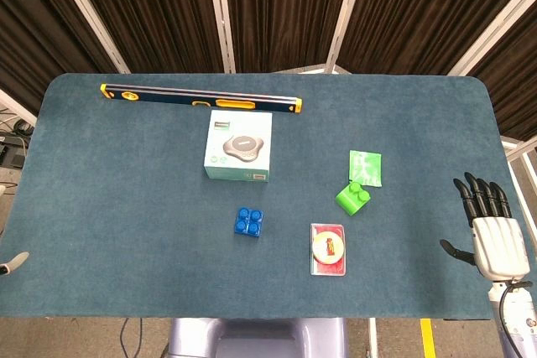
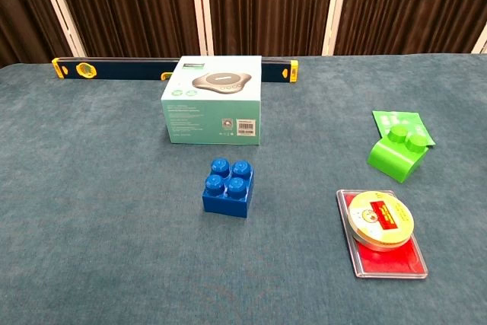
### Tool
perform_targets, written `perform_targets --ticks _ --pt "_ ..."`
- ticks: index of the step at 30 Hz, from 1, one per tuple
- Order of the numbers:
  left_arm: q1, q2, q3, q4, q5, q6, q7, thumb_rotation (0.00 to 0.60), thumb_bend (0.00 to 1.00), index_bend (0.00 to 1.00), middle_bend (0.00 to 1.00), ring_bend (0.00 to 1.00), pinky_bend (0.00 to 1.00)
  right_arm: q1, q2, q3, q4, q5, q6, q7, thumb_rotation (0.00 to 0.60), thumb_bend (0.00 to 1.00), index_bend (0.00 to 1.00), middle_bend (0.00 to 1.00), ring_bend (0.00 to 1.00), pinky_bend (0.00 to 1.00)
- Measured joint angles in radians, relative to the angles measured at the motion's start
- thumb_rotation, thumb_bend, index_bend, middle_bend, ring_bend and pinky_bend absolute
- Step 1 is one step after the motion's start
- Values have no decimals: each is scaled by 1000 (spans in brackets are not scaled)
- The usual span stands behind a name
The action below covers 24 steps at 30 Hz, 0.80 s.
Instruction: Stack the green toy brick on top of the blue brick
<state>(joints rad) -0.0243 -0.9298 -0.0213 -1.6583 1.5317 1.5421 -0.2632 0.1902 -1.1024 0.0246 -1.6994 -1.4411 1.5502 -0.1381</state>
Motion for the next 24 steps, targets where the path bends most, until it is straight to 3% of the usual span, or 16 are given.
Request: perform_targets --ticks 10,18,24 --pt "-6 -1 -6 5 -12 -12 -1 600 0 0 0 0 0 7 -15 10 22 0 -57 -19 600 0 0 0 0 0" --pt "-26 -8 -12 6 -27 -49 21 600 0 0 0 0 0 117 -39 23 80 -22 -245 -38 600 0 0 48 0 0" --pt "-40 -14 -18 4 -54 -79 42 600 0 0 0 0 0 272 -71 54 153 -46 -440 -71 600 0 17 159 11 163"
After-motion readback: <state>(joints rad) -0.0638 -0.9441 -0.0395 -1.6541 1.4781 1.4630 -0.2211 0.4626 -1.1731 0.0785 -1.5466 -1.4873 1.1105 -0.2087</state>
